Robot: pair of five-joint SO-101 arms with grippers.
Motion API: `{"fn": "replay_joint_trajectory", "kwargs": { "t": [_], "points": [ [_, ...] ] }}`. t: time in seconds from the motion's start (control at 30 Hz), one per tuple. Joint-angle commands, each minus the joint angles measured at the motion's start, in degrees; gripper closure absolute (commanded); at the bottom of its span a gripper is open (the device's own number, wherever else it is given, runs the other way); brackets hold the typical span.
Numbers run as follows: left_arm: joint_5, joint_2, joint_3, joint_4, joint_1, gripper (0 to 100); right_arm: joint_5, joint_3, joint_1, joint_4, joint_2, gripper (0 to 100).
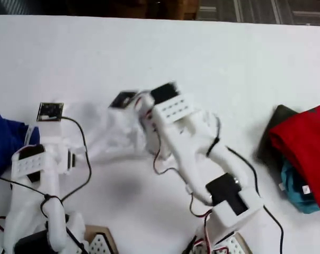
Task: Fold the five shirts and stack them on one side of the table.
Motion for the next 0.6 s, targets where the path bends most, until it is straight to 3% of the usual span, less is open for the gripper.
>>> {"fn": "replay_joint_trajectory", "kwargs": {
  "t": [0.0, 0.3, 0.57],
  "points": [
    [0.2, -1.9, 0.0, 0.0, -0.5, 84, -4.4, 4.2, -3.5, -2.8, -3.0, 98.0],
    [0.2, -1.9, 0.1, 0.0, -0.5, 84, -6.3, 13.8, -6.5, -13.9, -2.5, 98.0],
    [0.2, -1.9, 0.1, -0.1, -0.5, 84, -4.8, 14.5, 3.6, -19.1, -2.5, 98.0]
  ]
}}
